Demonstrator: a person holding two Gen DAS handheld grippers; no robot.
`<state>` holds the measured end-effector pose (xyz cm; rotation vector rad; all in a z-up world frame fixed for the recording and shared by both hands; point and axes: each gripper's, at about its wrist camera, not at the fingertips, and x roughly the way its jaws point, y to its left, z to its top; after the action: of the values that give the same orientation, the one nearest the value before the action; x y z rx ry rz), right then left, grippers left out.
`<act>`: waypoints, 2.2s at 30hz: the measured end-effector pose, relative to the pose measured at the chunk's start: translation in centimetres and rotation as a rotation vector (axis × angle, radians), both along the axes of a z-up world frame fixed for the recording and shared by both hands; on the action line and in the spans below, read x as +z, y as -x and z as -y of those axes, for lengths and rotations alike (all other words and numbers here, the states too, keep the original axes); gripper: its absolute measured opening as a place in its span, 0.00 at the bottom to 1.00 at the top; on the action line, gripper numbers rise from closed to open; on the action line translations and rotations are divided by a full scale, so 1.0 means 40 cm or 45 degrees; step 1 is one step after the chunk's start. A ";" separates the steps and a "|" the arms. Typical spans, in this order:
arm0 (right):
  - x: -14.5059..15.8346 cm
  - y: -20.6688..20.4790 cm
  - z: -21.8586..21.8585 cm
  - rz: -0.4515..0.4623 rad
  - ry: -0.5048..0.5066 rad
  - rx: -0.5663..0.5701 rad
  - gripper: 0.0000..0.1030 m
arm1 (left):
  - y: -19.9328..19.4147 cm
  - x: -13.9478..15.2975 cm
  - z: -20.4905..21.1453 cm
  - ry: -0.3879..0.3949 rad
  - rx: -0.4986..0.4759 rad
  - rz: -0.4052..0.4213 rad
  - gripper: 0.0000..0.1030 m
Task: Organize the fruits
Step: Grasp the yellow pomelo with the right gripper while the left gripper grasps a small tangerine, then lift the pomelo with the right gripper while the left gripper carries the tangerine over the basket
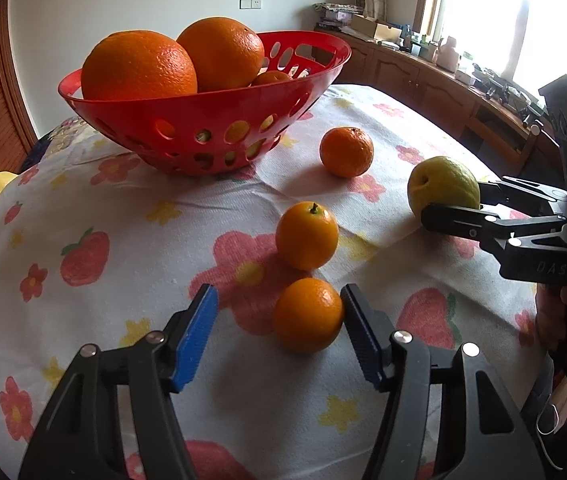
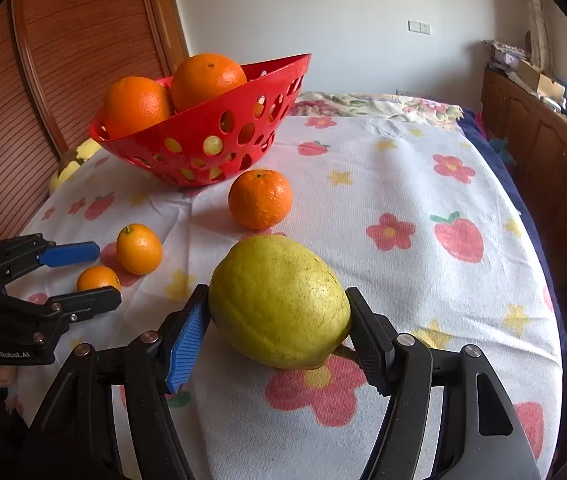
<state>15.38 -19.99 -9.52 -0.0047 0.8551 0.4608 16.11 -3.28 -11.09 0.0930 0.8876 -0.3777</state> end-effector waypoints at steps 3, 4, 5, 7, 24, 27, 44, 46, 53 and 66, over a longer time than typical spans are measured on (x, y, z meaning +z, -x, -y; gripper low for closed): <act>-0.002 0.001 0.008 -0.005 -0.024 -0.002 0.67 | -0.002 0.000 0.000 -0.002 -0.001 -0.011 0.60; -0.002 0.001 0.008 -0.004 -0.026 -0.002 0.67 | -0.002 -0.002 0.000 -0.004 -0.001 -0.016 0.60; -0.002 0.001 0.007 -0.003 -0.023 -0.001 0.67 | -0.004 -0.002 0.001 -0.006 -0.001 -0.019 0.60; -0.002 0.001 0.007 -0.001 -0.018 -0.001 0.67 | -0.007 -0.002 0.001 -0.007 0.002 -0.022 0.60; -0.005 0.002 0.002 0.003 -0.009 -0.001 0.67 | 0.000 0.019 -0.019 0.036 -0.004 -0.007 0.30; -0.005 0.002 0.001 0.002 -0.010 0.000 0.67 | 0.002 0.024 -0.028 0.037 0.005 0.000 0.30; -0.011 -0.001 0.003 -0.009 0.001 -0.007 0.65 | -0.004 0.073 -0.047 0.050 0.025 0.057 0.30; -0.005 0.001 0.002 0.006 0.003 -0.006 0.65 | -0.006 0.086 -0.049 0.052 0.026 0.070 0.30; 0.019 -0.006 -0.005 0.030 0.006 0.011 0.65 | -0.020 0.151 -0.062 0.082 0.023 0.140 0.30; 0.189 -0.085 -0.005 0.190 0.008 0.047 0.65 | -0.132 0.320 -0.111 0.123 0.027 0.343 0.30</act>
<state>18.79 -19.79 -1.96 -0.0604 0.7108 0.4866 21.39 1.14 1.72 0.0441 0.6028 -0.3776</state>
